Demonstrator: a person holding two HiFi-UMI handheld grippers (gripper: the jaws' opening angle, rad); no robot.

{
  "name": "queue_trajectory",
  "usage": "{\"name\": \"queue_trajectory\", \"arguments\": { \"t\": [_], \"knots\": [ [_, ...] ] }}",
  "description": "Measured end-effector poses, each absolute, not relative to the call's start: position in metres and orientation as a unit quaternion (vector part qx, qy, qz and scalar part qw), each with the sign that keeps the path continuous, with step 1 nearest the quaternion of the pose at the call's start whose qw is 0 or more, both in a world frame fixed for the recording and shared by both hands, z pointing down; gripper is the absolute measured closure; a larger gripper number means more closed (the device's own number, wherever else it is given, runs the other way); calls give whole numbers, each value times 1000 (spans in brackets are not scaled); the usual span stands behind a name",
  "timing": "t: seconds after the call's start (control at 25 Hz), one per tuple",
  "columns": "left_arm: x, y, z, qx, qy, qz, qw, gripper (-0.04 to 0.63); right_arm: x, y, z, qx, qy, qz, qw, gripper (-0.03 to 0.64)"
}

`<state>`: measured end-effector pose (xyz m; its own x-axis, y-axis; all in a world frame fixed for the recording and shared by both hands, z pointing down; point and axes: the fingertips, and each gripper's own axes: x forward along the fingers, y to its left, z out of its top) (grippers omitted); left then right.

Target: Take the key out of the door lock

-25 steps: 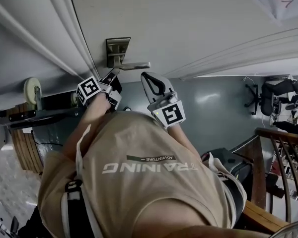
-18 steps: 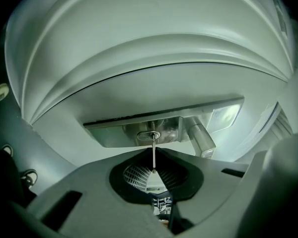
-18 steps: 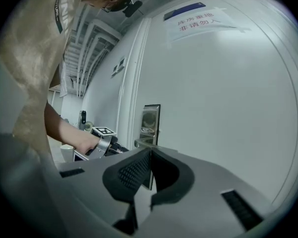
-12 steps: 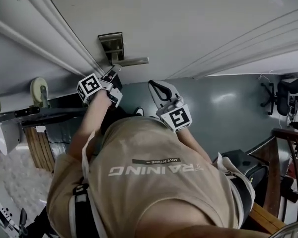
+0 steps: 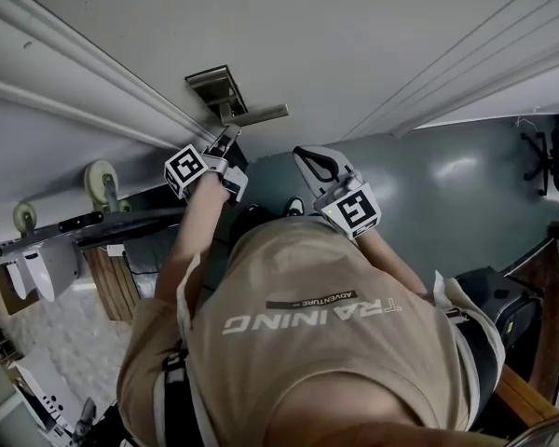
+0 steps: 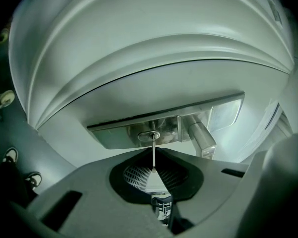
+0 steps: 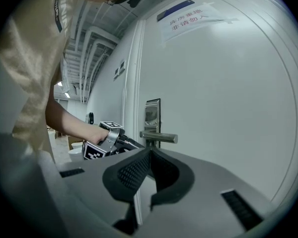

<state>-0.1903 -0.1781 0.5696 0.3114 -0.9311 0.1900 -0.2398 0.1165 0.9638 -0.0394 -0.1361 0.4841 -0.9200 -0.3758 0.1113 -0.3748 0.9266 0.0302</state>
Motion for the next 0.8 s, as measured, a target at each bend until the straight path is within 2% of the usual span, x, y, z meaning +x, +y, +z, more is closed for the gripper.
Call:
{"name": "queue_trajectory", "arguments": {
  "t": [0.48,0.8],
  "knots": [
    [-190,-180,567,586,-506,-335,537,574,-40,-136,487,182,-981,8,65,601],
    [-187,-181,563,559,-404,-442,573,572,-30,-146,489,199,-977,3,71,601]
  ]
}}
